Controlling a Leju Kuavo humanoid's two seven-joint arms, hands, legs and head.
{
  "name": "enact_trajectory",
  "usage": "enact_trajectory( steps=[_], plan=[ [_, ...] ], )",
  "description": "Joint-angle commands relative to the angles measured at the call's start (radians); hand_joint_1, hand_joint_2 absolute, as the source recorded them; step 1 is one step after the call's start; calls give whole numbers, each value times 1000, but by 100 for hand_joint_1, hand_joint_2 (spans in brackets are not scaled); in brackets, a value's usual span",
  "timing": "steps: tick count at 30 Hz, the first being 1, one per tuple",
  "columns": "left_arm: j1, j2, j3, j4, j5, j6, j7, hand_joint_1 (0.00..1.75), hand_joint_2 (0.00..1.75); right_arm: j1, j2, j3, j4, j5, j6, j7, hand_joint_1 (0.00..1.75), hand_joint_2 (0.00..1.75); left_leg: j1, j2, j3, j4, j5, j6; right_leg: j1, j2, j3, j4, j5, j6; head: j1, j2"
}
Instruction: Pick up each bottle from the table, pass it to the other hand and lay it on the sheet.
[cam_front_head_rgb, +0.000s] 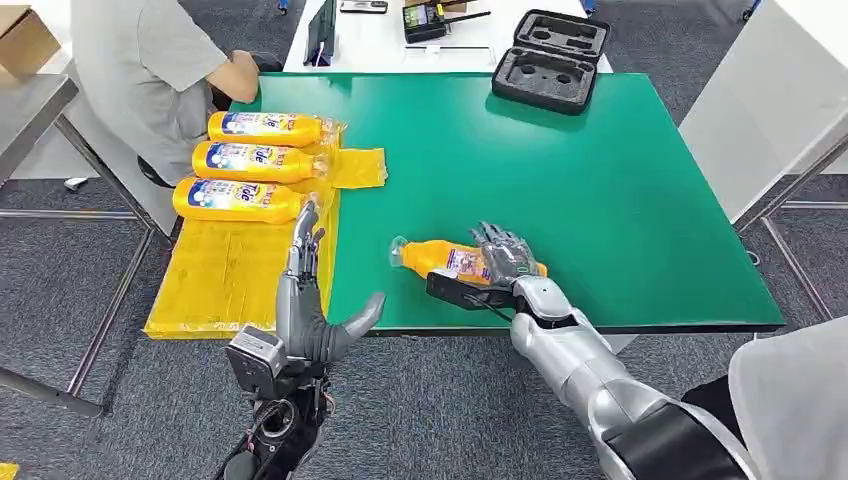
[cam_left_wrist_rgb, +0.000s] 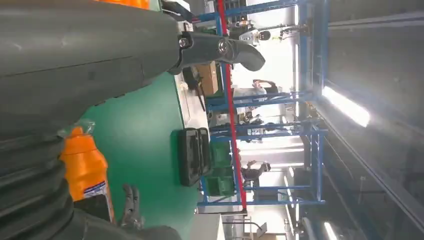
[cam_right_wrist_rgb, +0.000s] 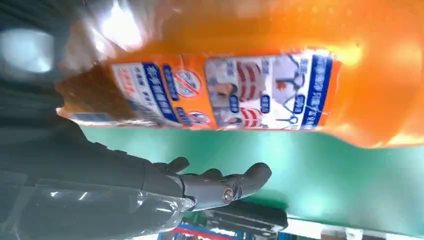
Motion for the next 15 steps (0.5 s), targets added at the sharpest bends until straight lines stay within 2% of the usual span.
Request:
enact_trajectory(
  steps=[1, 6, 11, 15],
  plan=[
    [-22, 25, -9, 22, -3, -1, 4, 0, 175, -25, -37, -4, -34, 32, -5, 24, 0, 175, 1, 0, 4, 0, -2, -2, 1, 0, 5, 0, -2, -2, 0, 0],
    [-35, 15, -1, 30, 5, -10, 4, 0, 175, -4, -74, -34, -67, 51, 69, 56, 0, 175, 1, -2, 2, 0, -1, -1, 1, -2, 3, -1, -2, -2, 0, 0],
    [-40, 12, 2, 39, 7, -15, 4, 0, 175, 8, -82, -53, -67, 37, 96, 71, 0, 175, 0, -1, 1, 0, 0, -1, 0, -1, 1, -1, -1, -1, 0, 0],
    [-51, 2, 9, 67, 6, -19, 4, 0, 175, 100, -112, -93, -114, 21, 101, 81, 0, 175, 2, -4, 4, -1, -1, -2, 2, -4, 6, -2, -2, -2, 0, 0]
  ],
)
